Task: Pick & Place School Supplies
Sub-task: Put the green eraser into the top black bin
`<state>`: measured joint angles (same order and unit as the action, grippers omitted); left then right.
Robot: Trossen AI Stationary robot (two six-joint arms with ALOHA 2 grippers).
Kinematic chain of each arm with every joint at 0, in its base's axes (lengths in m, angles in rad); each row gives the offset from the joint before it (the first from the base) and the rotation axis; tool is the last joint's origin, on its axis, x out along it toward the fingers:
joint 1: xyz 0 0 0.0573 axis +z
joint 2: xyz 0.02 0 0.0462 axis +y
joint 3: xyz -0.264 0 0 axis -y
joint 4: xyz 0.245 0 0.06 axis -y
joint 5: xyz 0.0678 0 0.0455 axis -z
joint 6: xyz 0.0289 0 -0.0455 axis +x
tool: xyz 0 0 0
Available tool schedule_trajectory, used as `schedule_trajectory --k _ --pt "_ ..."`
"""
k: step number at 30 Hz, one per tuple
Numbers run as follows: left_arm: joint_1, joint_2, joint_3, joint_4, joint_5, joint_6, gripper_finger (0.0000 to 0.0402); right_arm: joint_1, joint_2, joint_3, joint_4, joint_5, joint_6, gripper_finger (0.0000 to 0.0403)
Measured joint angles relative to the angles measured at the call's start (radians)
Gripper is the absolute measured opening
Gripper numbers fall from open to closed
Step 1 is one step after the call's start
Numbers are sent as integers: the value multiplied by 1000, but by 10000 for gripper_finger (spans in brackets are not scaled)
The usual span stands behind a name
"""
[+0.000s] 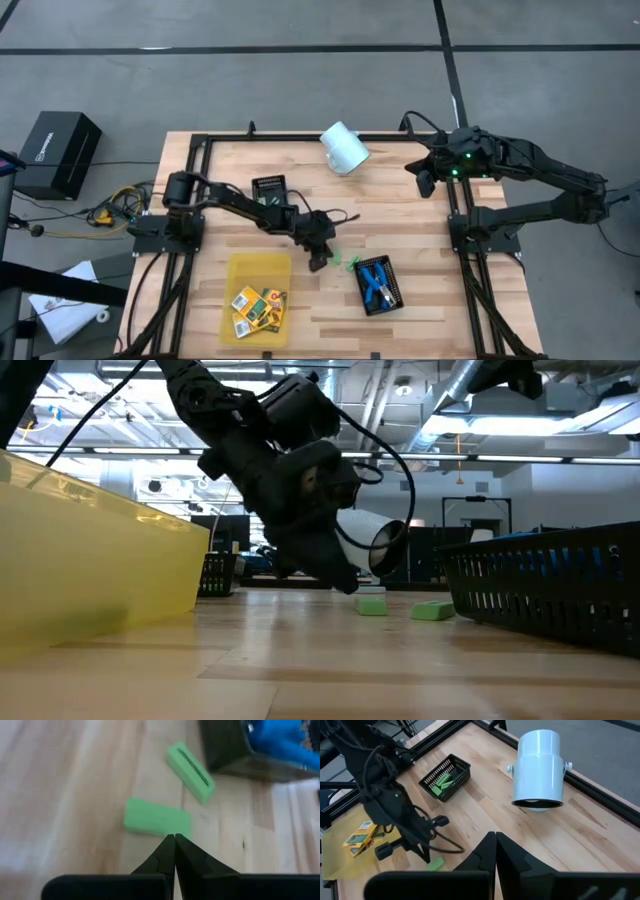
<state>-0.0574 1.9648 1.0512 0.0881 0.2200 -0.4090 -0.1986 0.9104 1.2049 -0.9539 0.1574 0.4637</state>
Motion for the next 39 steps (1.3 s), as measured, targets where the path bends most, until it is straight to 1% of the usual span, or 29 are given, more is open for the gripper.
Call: schedule_trajectory --k 18,27,32,39 --pt "3 0 0 42 -10 16 3 0 1 0 16 0 5 0" --pt "5 0 0 52 -15 18 3 0 28 1 20 -3 7 0" --pt "4 0 0 54 -36 19 3 0 46 0 25 -33 0 0" --pt "5 16 0 66 -40 11 3 0 54 1 31 -31 -3 0"
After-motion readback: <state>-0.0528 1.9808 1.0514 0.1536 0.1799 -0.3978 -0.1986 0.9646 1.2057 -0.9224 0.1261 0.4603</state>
